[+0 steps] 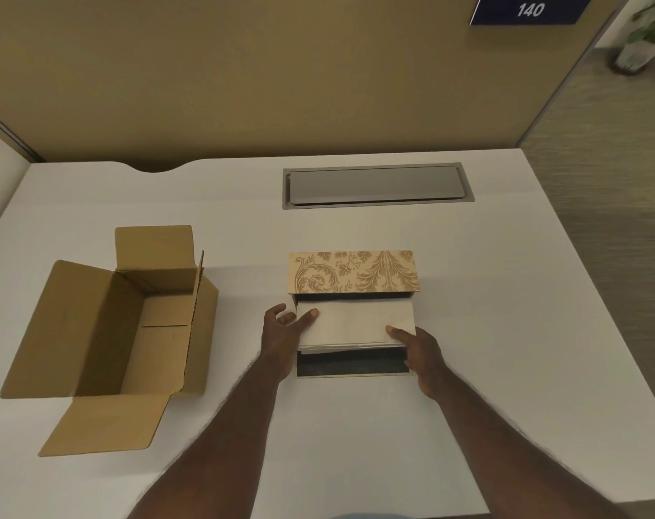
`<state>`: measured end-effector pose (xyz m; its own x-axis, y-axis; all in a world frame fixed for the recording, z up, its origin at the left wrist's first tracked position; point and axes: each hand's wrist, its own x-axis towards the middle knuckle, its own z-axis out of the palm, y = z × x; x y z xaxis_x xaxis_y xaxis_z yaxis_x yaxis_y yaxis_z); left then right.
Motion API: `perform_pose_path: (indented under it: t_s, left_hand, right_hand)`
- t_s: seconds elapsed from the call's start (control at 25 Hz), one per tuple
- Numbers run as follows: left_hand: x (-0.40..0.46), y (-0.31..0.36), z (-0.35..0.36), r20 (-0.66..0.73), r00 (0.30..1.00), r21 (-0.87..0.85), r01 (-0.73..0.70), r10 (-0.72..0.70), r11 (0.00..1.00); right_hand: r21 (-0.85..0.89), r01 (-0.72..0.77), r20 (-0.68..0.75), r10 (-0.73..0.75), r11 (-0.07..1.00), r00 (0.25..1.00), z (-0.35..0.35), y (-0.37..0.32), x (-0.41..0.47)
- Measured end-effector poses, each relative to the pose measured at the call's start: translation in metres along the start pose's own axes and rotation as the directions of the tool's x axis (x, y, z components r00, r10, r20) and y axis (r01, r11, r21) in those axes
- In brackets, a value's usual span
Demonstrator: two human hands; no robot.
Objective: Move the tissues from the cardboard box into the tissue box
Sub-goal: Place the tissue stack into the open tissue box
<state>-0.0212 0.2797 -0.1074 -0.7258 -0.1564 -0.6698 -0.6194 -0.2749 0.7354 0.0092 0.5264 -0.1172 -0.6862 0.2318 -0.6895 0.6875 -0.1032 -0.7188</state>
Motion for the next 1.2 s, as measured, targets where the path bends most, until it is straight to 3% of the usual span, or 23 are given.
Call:
perform_pose_path:
  t_s: [0.12, 0.32, 0.6, 0.84, 1.04, 1.2]
  left_hand:
    - [0.0, 0.001, -0.004, 0.051, 0.998, -0.081, 0.04, -0.036, 0.996]
    - [-0.004, -0.005, -0.014, 0.106, 0.994, -0.052, 0.003, 0.003, 0.999]
    - [-0.008, -0.002, -0.02, 0.169, 0.983, 0.166, -0.102, 0.074, 0.981]
    - [-0.007, 0.011, -0.019, 0.212, 0.975, 0.307, -0.126, 0.061, 0.943]
    - [0.004, 0.035, -0.015, 0.251, 0.968, 0.328, -0.104, 0.019, 0.939]
    - [0.011, 0.053, -0.009, 0.389, 0.92, 0.394, -0.206, 0.04, 0.896]
  right_hand:
    - [-0.015, -0.004, -0.009, 0.003, 1.0, 1.0, 0.003, -0.002, -0.001]
    - [-0.118, 0.058, -0.033, -0.062, 0.991, 0.998, 0.003, -0.006, -0.002]
    - [-0.258, 0.014, -0.079, -0.036, 0.966, 0.996, -0.005, -0.018, 0.005]
    - [-0.352, -0.03, 0.066, 0.057, 0.935, 0.996, -0.02, -0.045, 0.011]
    - [-0.385, 0.203, 0.123, -0.168, 0.9, 0.978, -0.024, -0.065, 0.022]
    - [-0.425, 0.408, 0.303, -0.298, 0.808, 0.905, -0.025, -0.082, 0.037]
